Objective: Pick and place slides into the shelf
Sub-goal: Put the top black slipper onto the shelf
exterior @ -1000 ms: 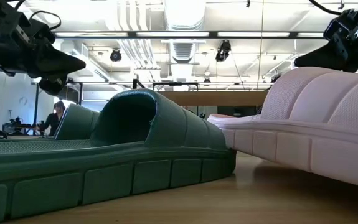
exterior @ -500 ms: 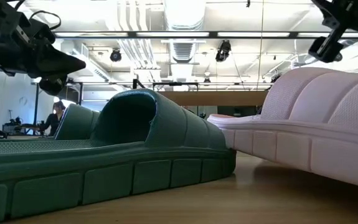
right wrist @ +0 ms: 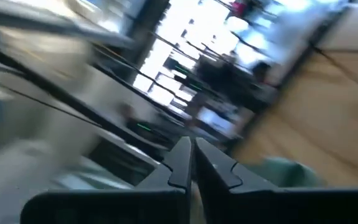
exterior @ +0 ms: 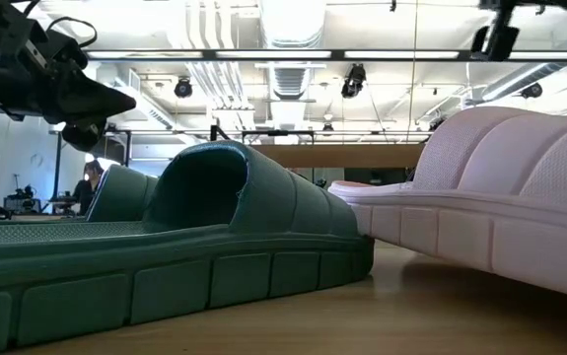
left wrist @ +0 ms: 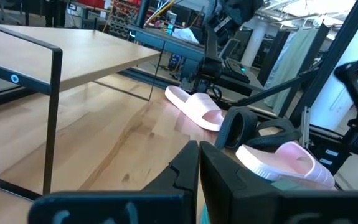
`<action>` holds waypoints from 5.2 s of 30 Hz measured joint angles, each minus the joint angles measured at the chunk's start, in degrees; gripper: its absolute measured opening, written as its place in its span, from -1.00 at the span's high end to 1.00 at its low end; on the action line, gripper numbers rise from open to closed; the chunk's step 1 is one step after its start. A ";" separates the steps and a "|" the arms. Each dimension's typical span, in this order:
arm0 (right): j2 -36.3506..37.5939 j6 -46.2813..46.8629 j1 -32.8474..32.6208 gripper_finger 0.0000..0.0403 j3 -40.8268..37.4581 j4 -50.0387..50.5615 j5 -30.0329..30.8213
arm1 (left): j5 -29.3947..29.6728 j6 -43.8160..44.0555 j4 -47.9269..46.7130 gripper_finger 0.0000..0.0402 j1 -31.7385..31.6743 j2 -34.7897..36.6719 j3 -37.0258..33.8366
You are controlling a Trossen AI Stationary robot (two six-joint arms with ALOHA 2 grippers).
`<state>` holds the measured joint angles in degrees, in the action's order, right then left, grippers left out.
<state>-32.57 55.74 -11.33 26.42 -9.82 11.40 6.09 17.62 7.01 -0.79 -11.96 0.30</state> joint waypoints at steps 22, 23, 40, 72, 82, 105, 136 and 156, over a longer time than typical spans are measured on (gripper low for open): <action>-46.05 63.62 -25.72 0.08 45.04 75.71 20.56 | 0.00 0.00 0.02 1.00 0.00 0.05 0.00; -46.90 69.98 -27.88 0.06 44.70 76.16 22.56 | 0.00 0.01 0.00 1.00 0.01 0.03 0.00; -60.69 77.86 -30.69 0.03 43.62 73.76 8.29 | 0.00 0.00 -0.01 1.00 -0.01 0.02 0.00; -63.97 77.04 -24.69 0.95 44.67 71.17 35.61 | 0.00 0.01 0.00 1.00 0.01 0.05 0.00; -52.93 78.21 -13.25 0.94 49.08 80.80 53.61 | 0.00 -0.01 0.02 1.00 0.00 0.03 0.00; -49.81 42.81 30.21 0.94 47.84 55.96 28.98 | 0.00 0.00 0.01 1.00 -0.01 0.04 0.00; -40.32 10.27 32.40 0.01 47.82 67.10 13.78 | 0.00 -0.01 0.00 1.00 0.00 0.03 0.00; -51.72 -47.47 27.54 0.35 56.00 62.73 9.44 | 0.00 -0.01 0.01 1.00 -0.01 0.02 0.00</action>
<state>-84.30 8.27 16.21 82.42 52.91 20.84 6.09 17.61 7.01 -0.79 -11.93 0.30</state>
